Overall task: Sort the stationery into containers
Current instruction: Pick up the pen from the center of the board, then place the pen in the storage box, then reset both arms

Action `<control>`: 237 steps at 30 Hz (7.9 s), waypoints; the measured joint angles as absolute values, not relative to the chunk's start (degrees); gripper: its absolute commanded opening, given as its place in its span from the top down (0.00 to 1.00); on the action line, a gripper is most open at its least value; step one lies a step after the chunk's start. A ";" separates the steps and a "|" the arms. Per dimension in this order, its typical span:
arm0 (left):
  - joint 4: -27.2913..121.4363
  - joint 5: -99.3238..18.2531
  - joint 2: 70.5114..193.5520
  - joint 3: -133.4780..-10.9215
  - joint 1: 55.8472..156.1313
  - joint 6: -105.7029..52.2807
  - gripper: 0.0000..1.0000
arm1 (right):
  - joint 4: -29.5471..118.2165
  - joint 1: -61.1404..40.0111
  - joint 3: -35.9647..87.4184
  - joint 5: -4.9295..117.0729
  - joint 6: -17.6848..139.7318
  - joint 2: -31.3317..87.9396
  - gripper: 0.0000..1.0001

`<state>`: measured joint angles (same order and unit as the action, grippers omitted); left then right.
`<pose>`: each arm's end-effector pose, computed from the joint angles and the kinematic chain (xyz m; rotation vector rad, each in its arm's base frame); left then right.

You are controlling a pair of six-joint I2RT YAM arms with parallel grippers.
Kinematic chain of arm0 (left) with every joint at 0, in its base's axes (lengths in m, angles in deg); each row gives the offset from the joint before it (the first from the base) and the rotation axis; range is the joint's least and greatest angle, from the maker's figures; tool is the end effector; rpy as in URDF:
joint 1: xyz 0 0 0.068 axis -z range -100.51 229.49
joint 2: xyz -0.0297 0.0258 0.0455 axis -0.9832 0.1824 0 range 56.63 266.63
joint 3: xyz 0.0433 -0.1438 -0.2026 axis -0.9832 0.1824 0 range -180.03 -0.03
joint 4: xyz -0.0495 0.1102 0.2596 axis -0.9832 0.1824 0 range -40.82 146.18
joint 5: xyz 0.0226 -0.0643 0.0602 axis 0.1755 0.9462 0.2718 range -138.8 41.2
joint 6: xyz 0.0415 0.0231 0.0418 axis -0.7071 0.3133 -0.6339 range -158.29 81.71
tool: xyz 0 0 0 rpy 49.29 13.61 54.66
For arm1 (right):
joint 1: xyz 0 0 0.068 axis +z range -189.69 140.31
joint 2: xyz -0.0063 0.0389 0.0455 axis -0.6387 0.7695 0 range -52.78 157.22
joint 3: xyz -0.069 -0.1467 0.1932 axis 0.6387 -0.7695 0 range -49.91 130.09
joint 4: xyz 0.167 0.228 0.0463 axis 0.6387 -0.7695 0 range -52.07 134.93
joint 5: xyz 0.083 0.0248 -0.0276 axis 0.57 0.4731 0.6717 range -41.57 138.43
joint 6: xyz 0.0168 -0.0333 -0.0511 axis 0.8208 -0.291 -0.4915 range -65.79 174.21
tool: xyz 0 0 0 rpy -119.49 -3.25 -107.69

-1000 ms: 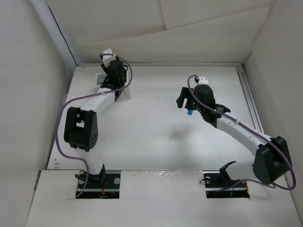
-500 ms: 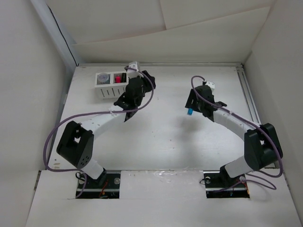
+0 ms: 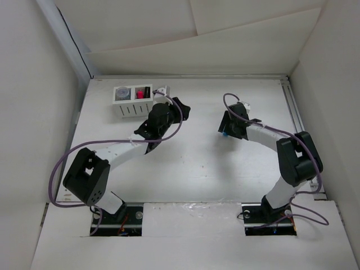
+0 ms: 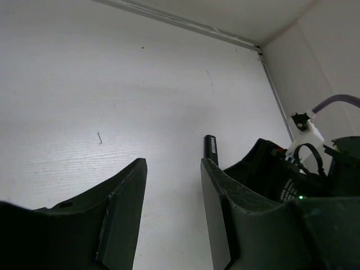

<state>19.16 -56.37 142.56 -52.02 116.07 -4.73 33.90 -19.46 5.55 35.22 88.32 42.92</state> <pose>0.3116 -0.2234 0.2454 -0.0602 1.7034 -0.8205 0.3472 0.1161 0.1307 0.3928 2.4064 0.1401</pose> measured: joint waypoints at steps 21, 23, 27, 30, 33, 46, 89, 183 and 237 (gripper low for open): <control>17.45 -49.83 139.69 -50.25 116.02 -4.73 0.59 | 33.23 -19.44 12.24 35.37 89.30 48.91 0.42; 17.52 -49.64 138.14 -49.63 116.02 -4.73 0.59 | 32.46 -19.44 12.85 35.35 88.99 49.42 0.44; 17.69 -49.44 133.59 -48.00 116.02 -4.73 0.59 | 30.91 -19.44 13.27 34.80 88.75 49.70 0.47; 17.19 -49.38 130.40 -46.84 115.96 -4.73 0.58 | 29.86 -19.44 13.31 33.78 88.75 49.70 0.44; 16.75 -49.22 127.58 -45.48 115.74 -4.71 0.58 | 27.32 -19.24 14.89 33.12 88.75 50.22 0.44; 16.12 -47.45 126.21 -43.54 113.86 -4.66 0.55 | 23.28 -18.28 20.55 32.27 88.75 55.10 0.51; 17.41 -26.36 142.82 -44.15 105.36 0.47 0.42 | 31.35 -3.66 9.20 45.95 83.70 34.57 0.83; 32.51 -75.56 158.80 -80.72 91.30 -15.40 0.93 | 35.59 -7.07 1.62 53.21 79.84 19.08 0.27; 39.53 -61.53 94.47 -38.88 99.30 -6.52 0.00 | 37.29 -7.49 -2.55 46.32 79.44 9.24 0.00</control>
<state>39.53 -61.53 94.47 -38.88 99.30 -6.52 37.29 -7.49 -2.55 46.32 79.44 9.24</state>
